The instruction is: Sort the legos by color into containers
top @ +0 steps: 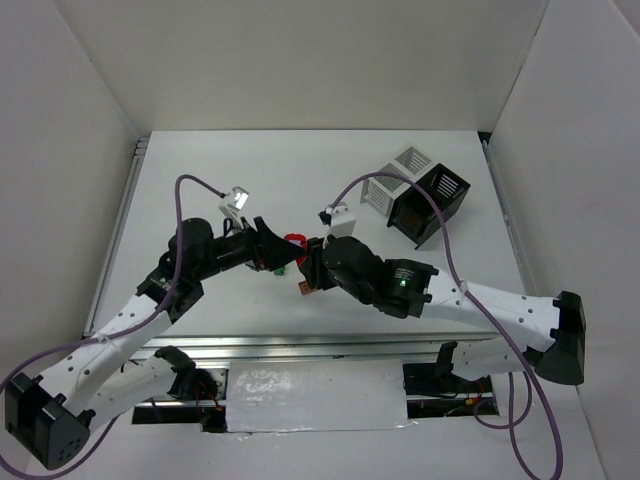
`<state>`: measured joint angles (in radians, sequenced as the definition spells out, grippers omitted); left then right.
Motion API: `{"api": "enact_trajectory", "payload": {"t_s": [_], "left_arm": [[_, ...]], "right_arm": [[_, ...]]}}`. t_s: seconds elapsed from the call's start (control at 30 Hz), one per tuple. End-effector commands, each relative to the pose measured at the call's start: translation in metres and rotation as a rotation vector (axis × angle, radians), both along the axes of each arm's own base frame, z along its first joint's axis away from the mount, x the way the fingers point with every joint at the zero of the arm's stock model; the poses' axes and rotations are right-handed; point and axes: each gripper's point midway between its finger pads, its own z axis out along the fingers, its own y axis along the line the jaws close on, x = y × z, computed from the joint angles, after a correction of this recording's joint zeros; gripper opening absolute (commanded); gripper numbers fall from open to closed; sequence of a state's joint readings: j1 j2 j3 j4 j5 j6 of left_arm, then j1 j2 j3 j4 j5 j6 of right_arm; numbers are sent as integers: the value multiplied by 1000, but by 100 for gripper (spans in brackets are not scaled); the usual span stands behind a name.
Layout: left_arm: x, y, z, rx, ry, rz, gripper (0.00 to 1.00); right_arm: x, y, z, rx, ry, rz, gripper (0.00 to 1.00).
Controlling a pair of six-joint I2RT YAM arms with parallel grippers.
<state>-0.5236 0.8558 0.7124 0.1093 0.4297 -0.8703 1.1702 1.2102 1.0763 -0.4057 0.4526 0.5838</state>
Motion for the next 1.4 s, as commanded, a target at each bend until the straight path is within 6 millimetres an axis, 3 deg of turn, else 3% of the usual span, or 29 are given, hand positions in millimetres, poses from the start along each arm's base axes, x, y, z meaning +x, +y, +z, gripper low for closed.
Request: {"api": "enact_trajectory", "payload": {"t_s": [0.0, 0.17, 0.27, 0.33, 0.47, 0.5, 0.57, 0.6, 0.67, 0.7, 0.83, 0.87, 0.93, 0.97, 1.0, 1.13, 1.17, 1.23, 1.27, 1.37], "left_arm": [[12, -9, 5, 16, -3, 39, 90], [15, -15, -5, 46, 28, 52, 87], [15, -17, -3, 37, 21, 48, 79], [14, -19, -2, 30, 18, 37, 67], [10, -23, -3, 16, 21, 7, 56], [10, -24, -5, 15, 25, 1, 48], [7, -26, -4, 2, 23, -19, 42], [7, -28, -7, 3, 29, -27, 31], [7, -31, -8, 2, 36, -43, 17], [8, -31, -9, 4, 38, -45, 3], [8, -32, -8, 0, 33, -45, 0], [9, -30, -5, -2, 20, -36, 0], [9, -28, -4, 3, 8, -23, 0], [9, -25, -1, 1, -5, -12, 0], [8, -24, -1, 5, -8, -6, 0], [9, -18, 1, 35, -45, 11, 0], [7, -17, 5, 40, -65, 8, 0], [3, -15, 9, 58, -123, -9, 0], [0, -15, 12, 59, -154, -28, 0], [-20, -18, 26, 36, -284, -133, 0]], "right_arm": [[4, -8, 16, 38, -26, -53, 0], [4, -10, 20, 62, -35, -57, 0], [3, -9, 21, 71, -35, -52, 0], [4, -8, 20, 68, -37, -56, 0], [8, -5, 20, 57, -40, -70, 0], [10, -5, 19, 52, -41, -78, 0], [12, -2, 18, 53, -41, -80, 0], [12, 0, 17, 47, -40, -80, 0], [12, 3, 17, 55, -37, -74, 0], [12, 3, 17, 59, -36, -72, 0], [9, 5, 18, 85, -38, -57, 1], [8, 4, 19, 96, -42, -50, 6], [5, 7, 20, 117, -42, -26, 64], [3, 5, 19, 125, -40, -18, 87], [3, 5, 20, 135, -38, -8, 99], [-5, 5, 23, 174, -22, 119, 100], [-16, 4, 26, 203, -6, 196, 100], [-19, -10, 35, 247, -26, 244, 100], [-34, -8, 40, 285, -6, 349, 100], [-54, -24, 60, 400, -36, 526, 100]]}}
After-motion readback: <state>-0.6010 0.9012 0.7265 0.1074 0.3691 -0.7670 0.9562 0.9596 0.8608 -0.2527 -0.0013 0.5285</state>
